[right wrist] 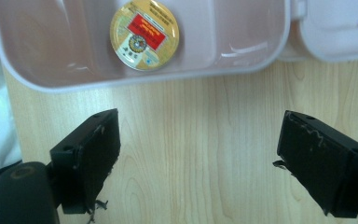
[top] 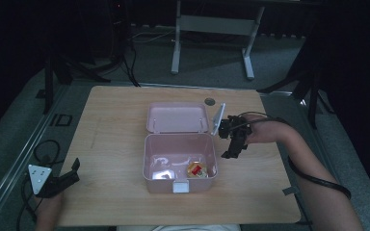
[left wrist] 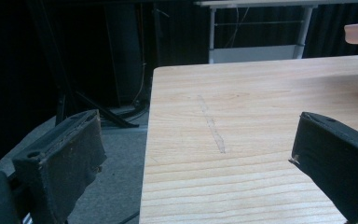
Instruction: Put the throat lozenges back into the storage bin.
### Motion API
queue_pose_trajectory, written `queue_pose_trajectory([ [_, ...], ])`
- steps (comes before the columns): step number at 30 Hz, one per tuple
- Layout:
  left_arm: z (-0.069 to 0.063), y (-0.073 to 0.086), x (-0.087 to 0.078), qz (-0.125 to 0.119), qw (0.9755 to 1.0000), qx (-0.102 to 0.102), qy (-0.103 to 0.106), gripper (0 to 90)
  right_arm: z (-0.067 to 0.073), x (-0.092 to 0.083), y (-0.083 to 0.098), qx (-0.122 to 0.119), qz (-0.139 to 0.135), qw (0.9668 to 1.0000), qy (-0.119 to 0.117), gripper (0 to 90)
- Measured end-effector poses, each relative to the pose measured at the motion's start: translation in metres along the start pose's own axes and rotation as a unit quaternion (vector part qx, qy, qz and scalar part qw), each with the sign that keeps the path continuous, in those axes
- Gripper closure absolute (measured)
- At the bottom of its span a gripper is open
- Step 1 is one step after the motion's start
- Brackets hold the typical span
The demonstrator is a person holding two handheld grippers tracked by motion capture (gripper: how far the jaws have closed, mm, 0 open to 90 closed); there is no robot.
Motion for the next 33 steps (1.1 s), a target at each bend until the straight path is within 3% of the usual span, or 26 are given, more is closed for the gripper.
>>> queue_pose_trajectory([
  [6, 0.000, 0.000, 0.000, 0.000, 1.0000, 0.000, 0.000, 2.7, -0.008, 0.013, 0.021, 0.029, -0.031, 0.9989, 0.020, 12.9],
  [11, 0.000, 0.000, 0.000, 0.000, 1.0000, 0.000, 0.000, 2.7, -0.012, 0.030, 0.033, 0.052, -0.043, 0.9975, 0.022, 12.9],
  [12, 0.000, 0.000, 0.000, 0.000, 1.0000, 0.000, 0.000, 2.7, -0.013, 0.042, 0.040, 0.061, -0.054, 0.9965, 0.021, 12.9],
  [21, 0.000, 0.000, 0.000, 0.000, 1.0000, 0.000, 0.000, 2.7, -0.017, 0.082, 0.056, 0.110, -0.091, 0.9890, 0.038, 12.9],
  [25, 0.000, 0.000, 0.000, 0.000, 1.0000, 0.000, 0.001, 2.8, -0.020, 0.094, 0.065, 0.142, -0.124, 0.9798, 0.068, 12.5],
  [27, 0.000, 0.000, 0.000, 0.000, 1.0000, 0.000, 0.001, 2.8, -0.022, 0.100, 0.070, 0.169, -0.146, 0.9713, 0.080, 12.2],
  [29, 0.000, 0.000, 0.000, 0.000, 1.0000, 0.000, 0.001, 2.7, -0.023, 0.105, 0.075, 0.186, -0.160, 0.9649, 0.094, 12.1],
  [30, 0.000, 0.000, 0.000, 0.000, 1.0000, 0.000, 0.001, 2.7, -0.023, 0.105, 0.075, 0.186, -0.160, 0.9649, 0.094, 12.1],
  [31, 0.000, 0.000, 0.000, 0.000, 1.0000, 0.000, 0.001, 2.7, -0.023, 0.111, 0.079, 0.199, -0.168, 0.9596, 0.105, 12.0],
  [33, 0.000, 0.000, 0.000, 0.001, 1.0000, 0.000, 0.001, 2.7, -0.023, 0.116, 0.084, 0.216, -0.178, 0.9525, 0.121, 11.7],
])
Point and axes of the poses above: each handheld gripper's, and its own axes: x roughly forward along the jaws, y roughly out of its underside, z roughly to its left, the point moved 1 cm from there along x, roughly forward along the jaws, and after that the axes turned 4 degrees about x, right-handed, at the moved point
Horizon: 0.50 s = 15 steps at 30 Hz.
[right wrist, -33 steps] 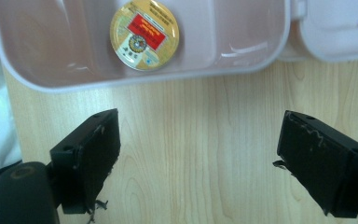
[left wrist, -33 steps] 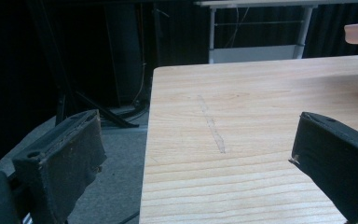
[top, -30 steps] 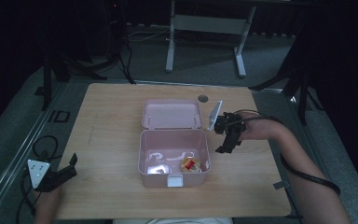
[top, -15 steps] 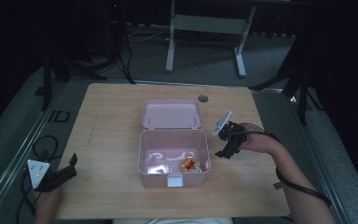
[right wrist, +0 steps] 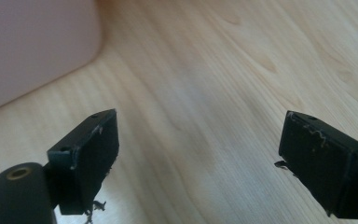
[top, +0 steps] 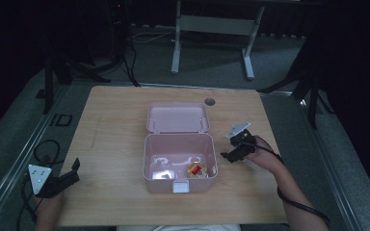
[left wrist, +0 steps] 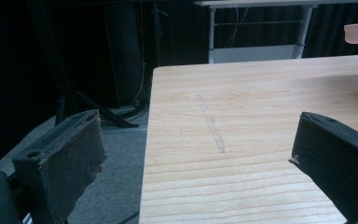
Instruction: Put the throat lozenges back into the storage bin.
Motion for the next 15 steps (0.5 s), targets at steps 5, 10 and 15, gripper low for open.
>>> queue_pose_trajectory([
  [5, 0.000, 0.000, 0.000, -0.001, 1.0000, 0.000, 0.000, 2.8, -0.001, 0.002, 0.010, 0.033, -0.025, 0.9988, 0.025, 11.6],
  [10, 0.000, 0.000, 0.000, -0.001, 1.0000, 0.000, -0.001, 2.7, 0.000, 0.002, 0.021, 0.052, -0.044, 0.9961, 0.057, 11.5],
  [15, 0.000, 0.000, 0.000, -0.001, 1.0000, 0.000, -0.001, 2.8, -0.001, 0.003, 0.038, 0.085, -0.065, 0.9905, 0.087, 11.5],
])
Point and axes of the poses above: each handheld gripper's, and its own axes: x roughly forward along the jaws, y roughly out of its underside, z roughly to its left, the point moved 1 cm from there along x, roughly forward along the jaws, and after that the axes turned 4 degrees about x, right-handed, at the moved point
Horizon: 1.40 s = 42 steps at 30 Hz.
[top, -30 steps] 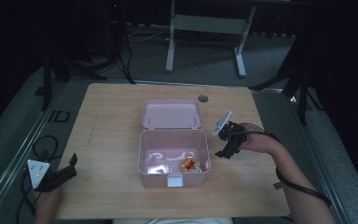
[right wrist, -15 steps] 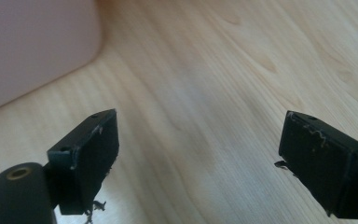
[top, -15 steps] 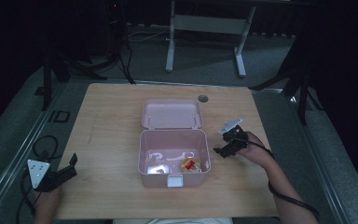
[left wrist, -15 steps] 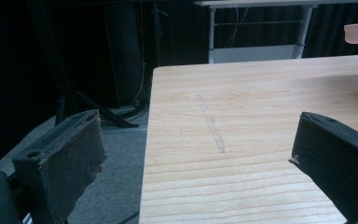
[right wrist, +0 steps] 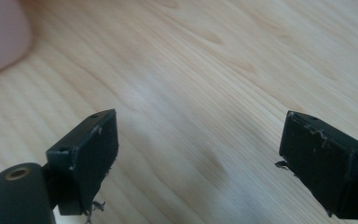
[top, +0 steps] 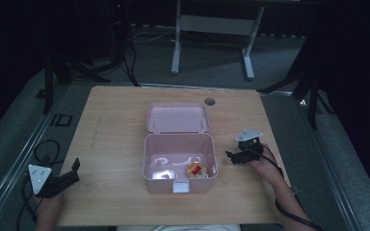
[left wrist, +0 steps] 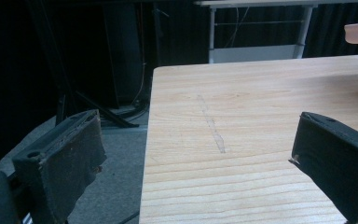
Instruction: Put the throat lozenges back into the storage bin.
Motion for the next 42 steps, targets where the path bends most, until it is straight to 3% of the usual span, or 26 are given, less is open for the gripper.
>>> queue_pose_trajectory([
  [6, 0.000, 0.000, 0.000, 0.000, 1.0000, 0.000, 0.000, 2.7, -0.006, -0.005, 0.014, 0.037, -0.017, 0.9988, 0.027, 11.5],
  [10, 0.000, 0.000, 0.000, 0.000, 1.0000, -0.001, 0.000, 2.8, -0.009, -0.010, 0.023, 0.062, -0.027, 0.9958, 0.061, 11.5],
  [15, 0.000, 0.000, 0.000, -0.001, 1.0000, -0.001, 0.000, 2.7, -0.017, -0.018, 0.035, 0.115, -0.046, 0.9862, 0.110, 11.6],
  [22, 0.000, 0.000, 0.000, 0.000, 1.0000, -0.002, 0.000, 2.7, -0.024, -0.031, 0.046, 0.144, -0.059, 0.9784, 0.136, 11.5],
  [32, 0.000, 0.000, 0.000, -0.001, 1.0000, -0.002, 0.000, 2.7, -0.031, -0.038, 0.067, 0.183, -0.075, 0.9681, 0.154, 11.5],
  [42, 0.000, 0.000, -0.001, -0.003, 1.0000, -0.001, -0.001, 2.8, -0.033, -0.051, 0.077, 0.228, -0.103, 0.9533, 0.170, 11.5],
])
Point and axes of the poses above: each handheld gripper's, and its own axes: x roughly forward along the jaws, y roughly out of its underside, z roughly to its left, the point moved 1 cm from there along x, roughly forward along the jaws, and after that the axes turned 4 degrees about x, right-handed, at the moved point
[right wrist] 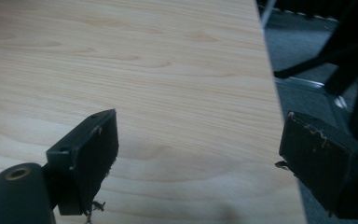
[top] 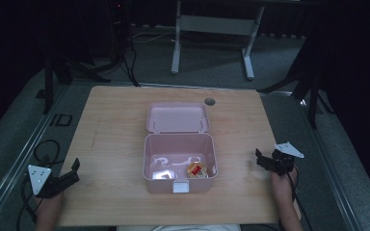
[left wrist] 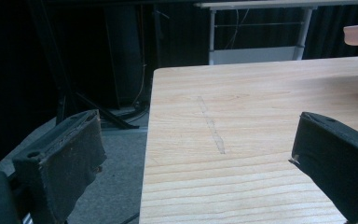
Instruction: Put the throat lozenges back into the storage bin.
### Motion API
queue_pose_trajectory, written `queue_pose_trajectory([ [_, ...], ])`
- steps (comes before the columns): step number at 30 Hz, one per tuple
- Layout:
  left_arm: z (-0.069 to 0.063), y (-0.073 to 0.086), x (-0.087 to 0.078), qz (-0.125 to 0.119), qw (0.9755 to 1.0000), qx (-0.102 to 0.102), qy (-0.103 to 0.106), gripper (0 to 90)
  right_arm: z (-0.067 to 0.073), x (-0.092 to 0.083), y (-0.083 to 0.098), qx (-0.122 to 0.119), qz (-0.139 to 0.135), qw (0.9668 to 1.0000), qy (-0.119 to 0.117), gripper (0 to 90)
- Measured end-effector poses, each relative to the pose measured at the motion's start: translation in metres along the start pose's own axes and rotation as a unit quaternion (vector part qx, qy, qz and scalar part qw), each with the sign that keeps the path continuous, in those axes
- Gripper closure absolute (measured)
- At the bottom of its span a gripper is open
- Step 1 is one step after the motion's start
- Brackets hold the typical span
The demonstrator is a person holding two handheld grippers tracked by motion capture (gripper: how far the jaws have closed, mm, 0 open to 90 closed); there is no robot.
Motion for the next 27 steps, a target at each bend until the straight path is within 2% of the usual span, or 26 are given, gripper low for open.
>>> queue_pose_trajectory([
  [5, 0.0000, 0.0000, 0.0000, 0.000, 1.0000, 0.000, 0.000, 2.7, -0.0071, -0.0025, 0.0023, 0.036, 0.003, 0.9991, 0.021, 11.6],
  [6, 0.0000, 0.0000, 0.0000, 0.000, 1.0000, 0.000, 0.000, 2.7, -0.0071, -0.0025, 0.0023, 0.036, 0.003, 0.9991, 0.021, 11.6],
  [8, 0.0002, 0.0000, 0.0000, 0.000, 1.0000, -0.002, 0.001, 2.7, -0.0094, -0.0034, 0.0032, 0.055, 0.007, 0.9979, 0.034, 11.6],
  [11, 0.0001, 0.0000, 0.0002, -0.001, 1.0000, -0.003, 0.000, 2.7, -0.0112, -0.0027, 0.0044, 0.059, 0.013, 0.9973, 0.040, 11.6],
  [15, 0.0002, 0.0000, 0.0002, -0.001, 1.0000, -0.004, 0.000, 2.7, -0.0116, -0.0019, 0.0047, 0.061, 0.013, 0.9975, 0.034, 11.6],
  [17, 0.0001, 0.0001, 0.0000, -0.001, 1.0000, -0.004, 0.000, 2.7, -0.0114, -0.0022, 0.0048, 0.060, 0.012, 0.9973, 0.041, 11.6],
  [27, 0.0003, 0.0001, 0.0000, -0.001, 1.0000, -0.004, -0.001, 2.7, -0.0113, -0.0006, 0.0053, 0.058, 0.015, 0.9976, 0.033, 11.6],
])
Point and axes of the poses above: each handheld gripper's, and its own axes: x roughly forward along the jaws, y roughly out of its underside, z roughly to its left, the point moved 1 cm from there along x, roughly forward along the jaws, and after that the axes turned 4 degrees about x, right-handed, at the moved point
